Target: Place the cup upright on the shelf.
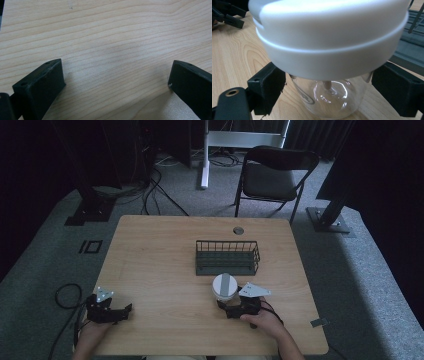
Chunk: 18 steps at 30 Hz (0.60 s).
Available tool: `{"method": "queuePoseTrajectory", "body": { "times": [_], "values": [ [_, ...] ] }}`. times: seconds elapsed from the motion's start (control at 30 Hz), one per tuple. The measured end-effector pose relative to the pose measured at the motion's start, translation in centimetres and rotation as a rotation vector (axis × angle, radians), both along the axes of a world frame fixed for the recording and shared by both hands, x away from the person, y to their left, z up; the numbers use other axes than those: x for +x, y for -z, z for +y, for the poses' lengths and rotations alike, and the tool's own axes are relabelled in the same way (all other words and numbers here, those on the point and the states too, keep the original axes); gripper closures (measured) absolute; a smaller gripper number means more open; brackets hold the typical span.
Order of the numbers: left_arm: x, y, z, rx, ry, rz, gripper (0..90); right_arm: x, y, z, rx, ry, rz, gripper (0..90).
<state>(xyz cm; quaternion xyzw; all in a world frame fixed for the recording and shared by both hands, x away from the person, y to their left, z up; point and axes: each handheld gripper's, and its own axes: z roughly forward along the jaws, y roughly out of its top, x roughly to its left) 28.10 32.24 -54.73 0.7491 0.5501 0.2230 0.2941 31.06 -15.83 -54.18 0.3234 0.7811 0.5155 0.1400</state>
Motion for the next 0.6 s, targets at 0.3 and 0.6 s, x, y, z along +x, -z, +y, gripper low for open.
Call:
{"method": "queuePoseTrajectory", "body": {
  "times": [0.3, 0.6],
  "values": [
    [0.00, 0.00, 0.00, 0.000, 0.000, 0.000, 0.5, 0.27, 0.17, 0.47, 0.014, 0.015, -0.002, 11.9],
    [0.00, 0.00, 0.00, 0.000, 0.000, 0.000, 0.5, 0.41, 0.21, 0.84, 0.005, 0.019, -0.026, 15.2]
  ]
}}
